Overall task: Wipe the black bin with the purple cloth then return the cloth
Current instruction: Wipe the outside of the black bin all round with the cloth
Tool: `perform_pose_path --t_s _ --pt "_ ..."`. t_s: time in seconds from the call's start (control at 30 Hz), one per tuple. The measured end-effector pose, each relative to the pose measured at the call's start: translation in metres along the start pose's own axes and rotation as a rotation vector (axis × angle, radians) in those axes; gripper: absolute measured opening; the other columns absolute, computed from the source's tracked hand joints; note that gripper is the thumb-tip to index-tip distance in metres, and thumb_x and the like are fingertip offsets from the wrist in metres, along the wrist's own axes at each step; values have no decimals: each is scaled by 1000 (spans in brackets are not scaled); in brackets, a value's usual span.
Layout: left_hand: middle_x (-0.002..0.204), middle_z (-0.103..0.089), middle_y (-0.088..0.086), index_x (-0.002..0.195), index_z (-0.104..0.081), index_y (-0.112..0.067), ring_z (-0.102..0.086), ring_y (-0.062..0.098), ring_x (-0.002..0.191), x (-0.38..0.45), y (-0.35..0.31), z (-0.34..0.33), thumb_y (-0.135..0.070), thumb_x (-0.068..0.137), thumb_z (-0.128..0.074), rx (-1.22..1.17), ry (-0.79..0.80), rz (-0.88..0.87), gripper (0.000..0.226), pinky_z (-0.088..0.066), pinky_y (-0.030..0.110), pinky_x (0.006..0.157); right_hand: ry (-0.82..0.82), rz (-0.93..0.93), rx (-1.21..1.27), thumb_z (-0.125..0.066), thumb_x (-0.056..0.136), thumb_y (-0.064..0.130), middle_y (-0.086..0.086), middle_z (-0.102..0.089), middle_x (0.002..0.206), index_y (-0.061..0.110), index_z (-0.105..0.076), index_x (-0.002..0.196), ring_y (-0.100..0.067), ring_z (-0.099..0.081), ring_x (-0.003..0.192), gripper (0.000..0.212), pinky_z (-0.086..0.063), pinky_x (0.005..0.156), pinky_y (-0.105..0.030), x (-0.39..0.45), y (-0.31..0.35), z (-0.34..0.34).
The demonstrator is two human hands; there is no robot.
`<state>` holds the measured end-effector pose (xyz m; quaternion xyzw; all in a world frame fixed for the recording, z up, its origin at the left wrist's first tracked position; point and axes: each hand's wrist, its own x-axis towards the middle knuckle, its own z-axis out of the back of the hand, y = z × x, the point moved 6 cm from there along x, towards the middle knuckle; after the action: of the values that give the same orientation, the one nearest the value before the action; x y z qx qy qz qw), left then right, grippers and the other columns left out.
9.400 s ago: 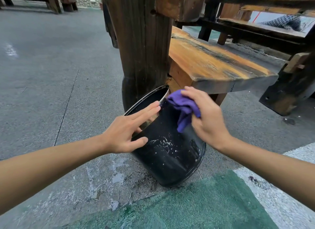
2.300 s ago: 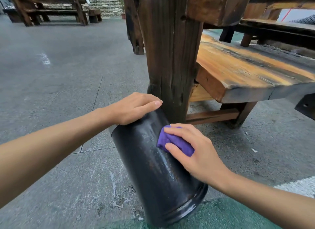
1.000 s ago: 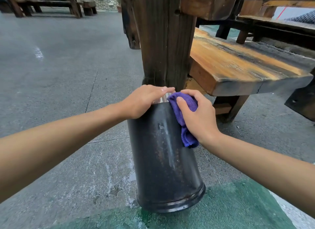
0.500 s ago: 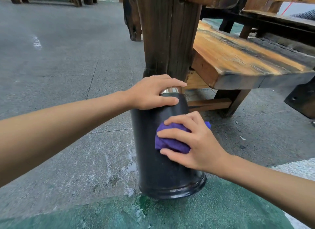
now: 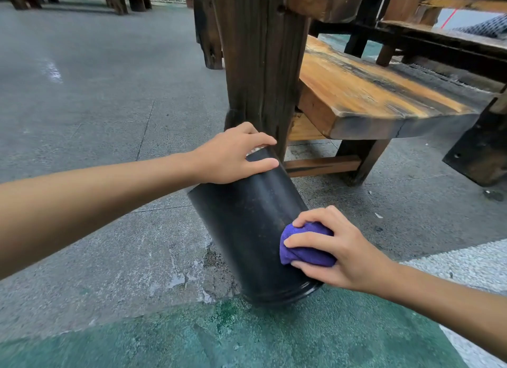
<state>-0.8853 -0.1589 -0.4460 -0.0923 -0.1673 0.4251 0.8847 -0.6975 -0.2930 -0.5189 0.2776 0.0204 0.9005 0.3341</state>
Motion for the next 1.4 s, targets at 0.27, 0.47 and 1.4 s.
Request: perform_pose_path --t_s 0.27,0.47,1.4 --pt "153 -34 5 150 -49 -21 -49 27 137 -13 28 8 -79 76 -45 73 106 97 95 -36 39 118 74 -13 -33 -80 85 23 -5 -57 120 20 -72 111 -27 -55 98 28 -46 92 -39 26 -30 11" --pt "139 -54 -5 140 -61 -30 -51 13 130 -26 58 8 -81 75 -49 31 95 102 83 -35 30 113 -90 -209 26 -81 77 11 -1 -63 105 16 -75 104 -17 -61 100 28 -49 93 -39 50 -63 13" --pt "111 -70 -8 118 -72 -27 -64 20 106 -26 63 4 -81 82 -31 81 -168 233 77 -51 45 92 -315 -682 129 -62 95 34 16 -69 103 32 -71 105 -9 -59 105 13 -40 89 -15 96 -114 -14"
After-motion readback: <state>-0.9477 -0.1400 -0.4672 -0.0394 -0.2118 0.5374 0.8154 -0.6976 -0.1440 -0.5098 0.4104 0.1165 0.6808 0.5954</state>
